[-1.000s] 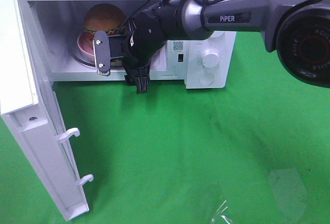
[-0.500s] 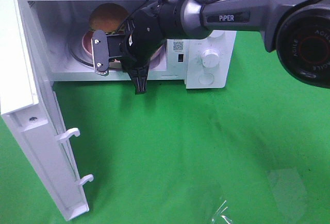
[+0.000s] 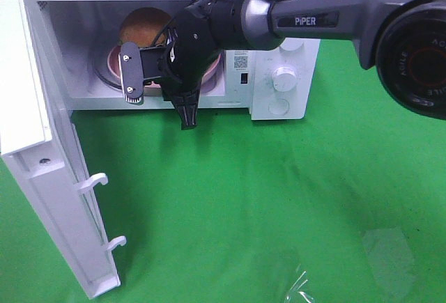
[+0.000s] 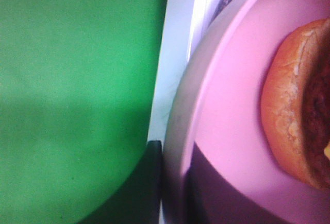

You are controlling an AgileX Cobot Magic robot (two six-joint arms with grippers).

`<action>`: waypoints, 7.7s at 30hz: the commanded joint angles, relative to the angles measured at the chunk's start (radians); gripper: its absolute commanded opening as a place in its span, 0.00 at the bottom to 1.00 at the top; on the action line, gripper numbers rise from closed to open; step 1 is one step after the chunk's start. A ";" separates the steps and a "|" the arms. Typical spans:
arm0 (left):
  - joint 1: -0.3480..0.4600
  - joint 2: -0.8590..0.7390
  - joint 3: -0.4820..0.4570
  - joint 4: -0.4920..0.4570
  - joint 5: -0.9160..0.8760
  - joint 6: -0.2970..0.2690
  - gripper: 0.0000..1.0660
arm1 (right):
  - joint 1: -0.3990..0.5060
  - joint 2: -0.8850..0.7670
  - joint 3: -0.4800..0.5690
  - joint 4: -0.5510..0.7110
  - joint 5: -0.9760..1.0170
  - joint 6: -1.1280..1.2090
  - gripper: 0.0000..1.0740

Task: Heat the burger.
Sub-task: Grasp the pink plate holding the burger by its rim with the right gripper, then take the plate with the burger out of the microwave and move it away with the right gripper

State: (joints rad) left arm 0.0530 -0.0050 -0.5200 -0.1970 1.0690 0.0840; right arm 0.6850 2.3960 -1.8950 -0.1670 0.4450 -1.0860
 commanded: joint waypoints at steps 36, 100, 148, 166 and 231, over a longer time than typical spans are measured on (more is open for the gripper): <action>-0.005 -0.016 0.002 -0.008 -0.006 -0.004 0.92 | 0.016 -0.371 0.514 -0.055 -0.271 -0.052 0.00; -0.005 -0.016 0.002 -0.008 -0.006 -0.004 0.92 | 0.017 -1.345 1.353 -0.087 -0.132 0.055 0.00; -0.005 -0.016 0.002 -0.008 -0.006 -0.004 0.92 | 0.017 -1.352 1.398 -0.569 0.430 1.226 0.00; -0.005 -0.016 0.002 -0.008 -0.006 -0.004 0.92 | 0.017 -1.276 1.397 -0.619 0.545 1.461 0.00; -0.005 -0.016 0.002 -0.008 -0.006 -0.004 0.92 | 0.010 -0.777 1.397 -0.718 0.392 2.053 0.00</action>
State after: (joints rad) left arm 0.0530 -0.0050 -0.5200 -0.1970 1.0690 0.0840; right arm 0.6980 1.6150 -0.4970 -0.8340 0.7900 0.9490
